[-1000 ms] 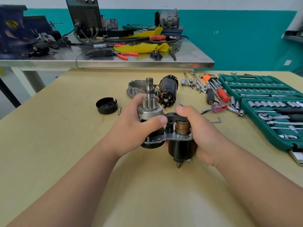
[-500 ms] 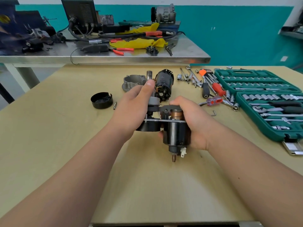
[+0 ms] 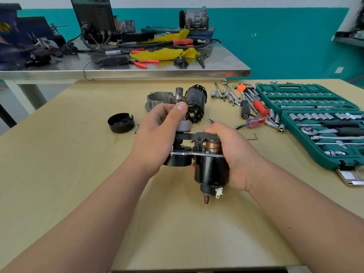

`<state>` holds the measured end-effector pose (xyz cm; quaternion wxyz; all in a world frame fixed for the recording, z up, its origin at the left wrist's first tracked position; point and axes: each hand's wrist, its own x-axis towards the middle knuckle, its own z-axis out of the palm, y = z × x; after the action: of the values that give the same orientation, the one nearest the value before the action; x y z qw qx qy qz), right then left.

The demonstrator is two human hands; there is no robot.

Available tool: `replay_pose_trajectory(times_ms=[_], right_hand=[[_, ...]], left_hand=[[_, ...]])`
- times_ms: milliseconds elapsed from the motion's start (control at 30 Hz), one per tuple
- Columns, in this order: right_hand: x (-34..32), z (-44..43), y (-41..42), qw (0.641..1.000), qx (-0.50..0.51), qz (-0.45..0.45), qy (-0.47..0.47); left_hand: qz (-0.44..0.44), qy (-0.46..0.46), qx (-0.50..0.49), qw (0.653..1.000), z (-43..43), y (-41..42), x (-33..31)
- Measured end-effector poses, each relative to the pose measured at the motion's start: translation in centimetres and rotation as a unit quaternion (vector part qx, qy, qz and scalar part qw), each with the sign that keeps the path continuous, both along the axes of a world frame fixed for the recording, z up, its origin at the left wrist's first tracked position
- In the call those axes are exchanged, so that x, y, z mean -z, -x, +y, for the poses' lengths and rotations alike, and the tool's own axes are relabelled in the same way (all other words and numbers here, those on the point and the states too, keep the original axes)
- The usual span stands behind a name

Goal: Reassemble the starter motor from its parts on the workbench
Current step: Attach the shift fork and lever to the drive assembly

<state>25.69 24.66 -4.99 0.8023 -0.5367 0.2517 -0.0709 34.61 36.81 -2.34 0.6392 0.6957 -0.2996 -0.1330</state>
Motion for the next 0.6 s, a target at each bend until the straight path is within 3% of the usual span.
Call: replay_pose_trajectory(times_ms=[167, 267, 300, 367, 433, 500, 600], right_hand=[[0.3, -0.2, 0.3, 1.000, 0.014, -0.006, 0.020], [0.4, -0.8, 0.6, 1.000, 0.026, -0.002, 0.007], [0.3, -1.1, 0.6, 0.999, 0.035, -0.001, -0.007], [0.0, -2.0, 0.6, 0.996, 0.073, 0.003, -0.048], [-0.3, -3.1, 0.6, 0.991, 0.114, -0.007, -0.075], [-0.4, -4.1, 0.7, 0.985, 0.147, -0.027, -0.081], [-0.6, -5.1, 0.9, 0.978, 0.184, -0.053, -0.081]], left_hand=[[-0.022, 0.003, -0.004, 1.000, 0.2, 0.2, 0.3], [0.061, 0.009, 0.005, 0.998, 0.0, -1.0, 0.5], [0.075, 0.021, -0.011, 0.997, 0.1, -2.1, 0.7], [0.021, 0.000, -0.088, 0.996, 1.0, -4.8, 1.0], [-0.082, -0.092, -0.155, 0.980, 2.3, -8.1, 1.6], [-0.181, -0.241, -0.170, 0.938, 3.1, -10.5, 2.4], [-0.239, -0.383, -0.158, 0.878, 3.3, -11.8, 3.4]])
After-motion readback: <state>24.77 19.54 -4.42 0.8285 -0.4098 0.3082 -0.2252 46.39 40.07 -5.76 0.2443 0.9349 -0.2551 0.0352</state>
